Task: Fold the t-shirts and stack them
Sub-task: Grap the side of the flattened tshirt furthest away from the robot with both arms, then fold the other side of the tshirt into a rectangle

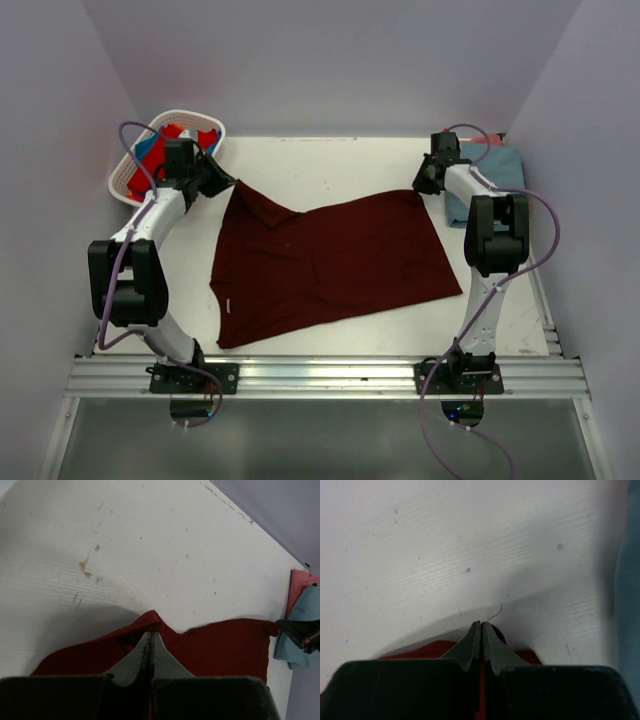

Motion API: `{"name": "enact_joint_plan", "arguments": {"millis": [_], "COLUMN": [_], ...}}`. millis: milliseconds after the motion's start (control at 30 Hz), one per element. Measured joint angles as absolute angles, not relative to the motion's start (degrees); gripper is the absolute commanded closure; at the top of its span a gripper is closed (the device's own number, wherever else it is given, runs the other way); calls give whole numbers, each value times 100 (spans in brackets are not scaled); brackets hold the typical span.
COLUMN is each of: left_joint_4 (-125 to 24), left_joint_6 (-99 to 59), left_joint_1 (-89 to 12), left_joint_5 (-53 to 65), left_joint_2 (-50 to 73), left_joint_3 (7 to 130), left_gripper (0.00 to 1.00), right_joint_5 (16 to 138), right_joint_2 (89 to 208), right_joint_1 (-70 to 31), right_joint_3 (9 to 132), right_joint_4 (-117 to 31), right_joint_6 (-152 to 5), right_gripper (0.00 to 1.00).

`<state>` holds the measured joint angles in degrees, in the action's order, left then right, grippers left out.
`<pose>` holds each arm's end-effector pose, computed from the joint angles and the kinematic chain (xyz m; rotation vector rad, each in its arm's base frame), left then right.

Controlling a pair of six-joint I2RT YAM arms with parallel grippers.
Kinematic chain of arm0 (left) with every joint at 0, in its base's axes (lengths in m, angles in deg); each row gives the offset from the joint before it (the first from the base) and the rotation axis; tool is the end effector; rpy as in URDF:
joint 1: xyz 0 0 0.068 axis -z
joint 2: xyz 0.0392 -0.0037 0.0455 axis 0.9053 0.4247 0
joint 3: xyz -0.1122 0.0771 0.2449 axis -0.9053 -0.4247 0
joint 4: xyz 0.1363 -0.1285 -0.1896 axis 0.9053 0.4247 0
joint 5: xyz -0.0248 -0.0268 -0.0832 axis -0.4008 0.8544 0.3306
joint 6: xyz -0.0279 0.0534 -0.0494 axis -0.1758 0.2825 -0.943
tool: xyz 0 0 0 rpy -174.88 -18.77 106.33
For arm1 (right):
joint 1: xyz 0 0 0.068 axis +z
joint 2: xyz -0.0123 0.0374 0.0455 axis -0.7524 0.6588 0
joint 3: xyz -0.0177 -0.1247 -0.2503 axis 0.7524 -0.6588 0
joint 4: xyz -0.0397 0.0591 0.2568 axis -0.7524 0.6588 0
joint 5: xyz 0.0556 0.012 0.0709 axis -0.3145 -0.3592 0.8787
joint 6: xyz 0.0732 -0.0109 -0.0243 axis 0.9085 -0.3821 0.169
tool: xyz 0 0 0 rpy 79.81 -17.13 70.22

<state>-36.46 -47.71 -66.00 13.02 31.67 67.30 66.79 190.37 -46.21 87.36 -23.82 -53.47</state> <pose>0.4110 -0.0093 0.2474 -0.6442 2.1820 -0.6563 0.5036 0.0198 0.1564 0.5387 2.4022 0.1730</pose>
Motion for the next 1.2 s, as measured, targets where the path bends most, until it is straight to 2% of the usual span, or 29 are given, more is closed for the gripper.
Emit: {"name": "enact_joint_plan", "arguments": {"millis": [233, 533, 933, 1200], "left_joint_4": [-3614, -3467, -2274, -1177], "left_joint_6": [-4769, -4767, -4550, -4572], "left_joint_1": [-6600, -6600, -6600, -6600], "left_joint_5": [1300, 1315, 1440, 1862], "left_joint_2": [2780, 2177, -216, -1379], "left_joint_3": [6400, 5731, 5021, 4494], "left_gripper": [100, 100, 100, 100], "right_joint_5": [6675, 6554, 6290, 6229], "right_joint_2": [18170, 17623, 16342, 15853], "right_joint_1": [-4621, -4618, -4621, -4621], "right_joint_3": [8233, 7516, 6640, 6094], "right_joint_4": [-2463, -2450, -2336, -2093], "right_joint_6": [-5349, -5347, -5347, -5344], "right_gripper": [100, 100, 100, 100]}}
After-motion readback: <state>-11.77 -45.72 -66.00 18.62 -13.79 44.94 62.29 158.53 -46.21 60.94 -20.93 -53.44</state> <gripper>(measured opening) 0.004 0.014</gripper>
